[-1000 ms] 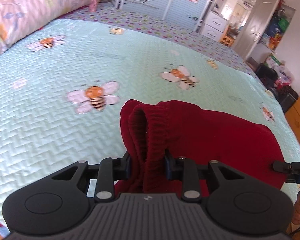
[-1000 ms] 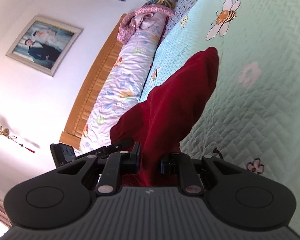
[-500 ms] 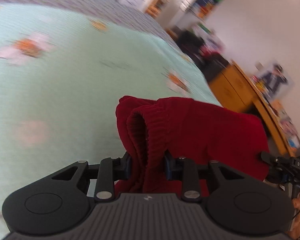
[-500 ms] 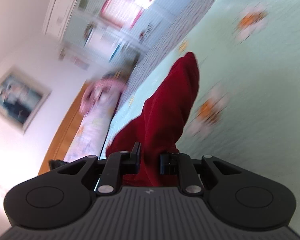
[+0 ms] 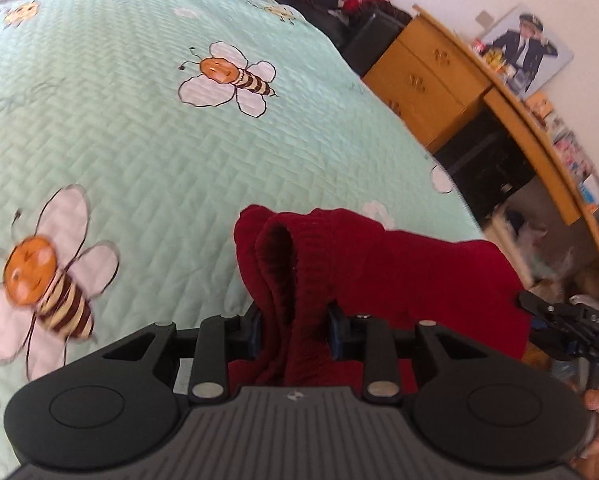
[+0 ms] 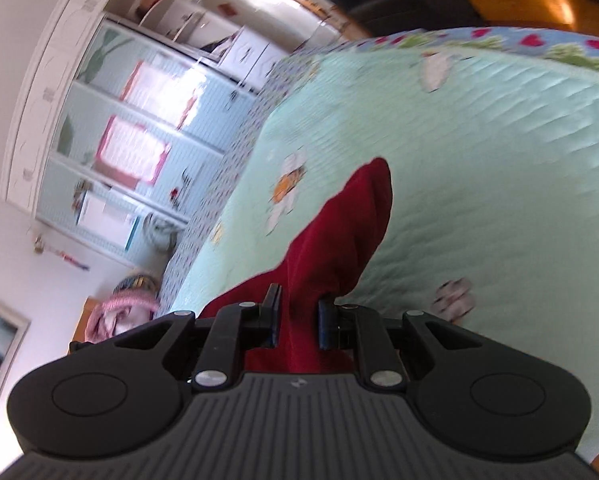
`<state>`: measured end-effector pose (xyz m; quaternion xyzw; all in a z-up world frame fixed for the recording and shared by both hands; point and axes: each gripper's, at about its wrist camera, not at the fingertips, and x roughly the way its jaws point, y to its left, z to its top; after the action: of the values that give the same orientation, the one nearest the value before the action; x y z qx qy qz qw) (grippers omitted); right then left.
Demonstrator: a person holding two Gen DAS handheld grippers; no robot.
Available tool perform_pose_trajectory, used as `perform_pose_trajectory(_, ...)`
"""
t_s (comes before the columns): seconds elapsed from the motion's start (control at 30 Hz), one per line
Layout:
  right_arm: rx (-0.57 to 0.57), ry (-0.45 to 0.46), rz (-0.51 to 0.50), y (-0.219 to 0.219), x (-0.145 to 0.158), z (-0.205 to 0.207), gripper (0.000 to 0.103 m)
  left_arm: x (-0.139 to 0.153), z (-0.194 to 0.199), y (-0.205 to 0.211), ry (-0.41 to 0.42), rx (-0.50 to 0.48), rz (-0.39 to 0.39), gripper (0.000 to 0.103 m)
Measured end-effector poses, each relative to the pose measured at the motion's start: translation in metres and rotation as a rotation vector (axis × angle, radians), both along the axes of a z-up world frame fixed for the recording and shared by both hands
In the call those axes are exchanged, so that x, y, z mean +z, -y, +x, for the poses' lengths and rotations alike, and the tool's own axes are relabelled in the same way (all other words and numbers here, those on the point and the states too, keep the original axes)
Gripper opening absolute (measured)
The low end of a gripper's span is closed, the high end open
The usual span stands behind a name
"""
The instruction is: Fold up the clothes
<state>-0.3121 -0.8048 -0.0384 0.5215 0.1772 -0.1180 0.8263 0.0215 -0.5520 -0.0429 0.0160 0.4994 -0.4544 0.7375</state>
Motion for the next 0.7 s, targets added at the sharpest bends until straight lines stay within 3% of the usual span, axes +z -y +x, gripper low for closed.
perform_pose_trajectory(0.23, -0.032, -0.038, -0.012, 0.007, -0.027, -0.008, 0.019, -0.019, 0.011, 0.002, 0.016, 0.013, 0.060, 0.034)
perform_pose_trajectory(0.3, -0.057, -0.102, -0.051, 0.006, -0.028, -0.008, 0.019, -0.023, 0.013, -0.001, 0.036, 0.021, 0.083, 0.040)
perform_pose_trajectory(0.37, -0.088, -0.175, -0.091, 0.007, -0.027, -0.006, 0.020, -0.027, 0.016, -0.003, 0.058, 0.033, 0.101, 0.055)
perform_pose_trajectory(0.43, -0.119, -0.239, -0.152, 0.003, -0.023, -0.006, 0.024, -0.027, 0.022, -0.004, 0.070, 0.051, 0.095, 0.063)
perform_pose_trajectory(0.57, -0.146, -0.238, -0.260, -0.017, -0.006, -0.017, 0.024, -0.020, 0.033, -0.011, 0.068, 0.108, 0.049, 0.065)
perform_pose_trajectory(0.6, -0.135, -0.210, -0.247, -0.021, -0.005, -0.020, 0.027, -0.017, 0.036, -0.015, 0.059, 0.130, 0.030, 0.065)
perform_pose_trajectory(0.67, -0.109, -0.162, -0.196, -0.027, -0.010, -0.026, 0.044, -0.009, 0.038, -0.028, 0.029, 0.180, -0.011, 0.065)
perform_pose_trajectory(0.7, -0.095, -0.146, -0.161, -0.029, -0.015, -0.029, 0.060, -0.005, 0.037, -0.037, 0.009, 0.202, -0.037, 0.065)
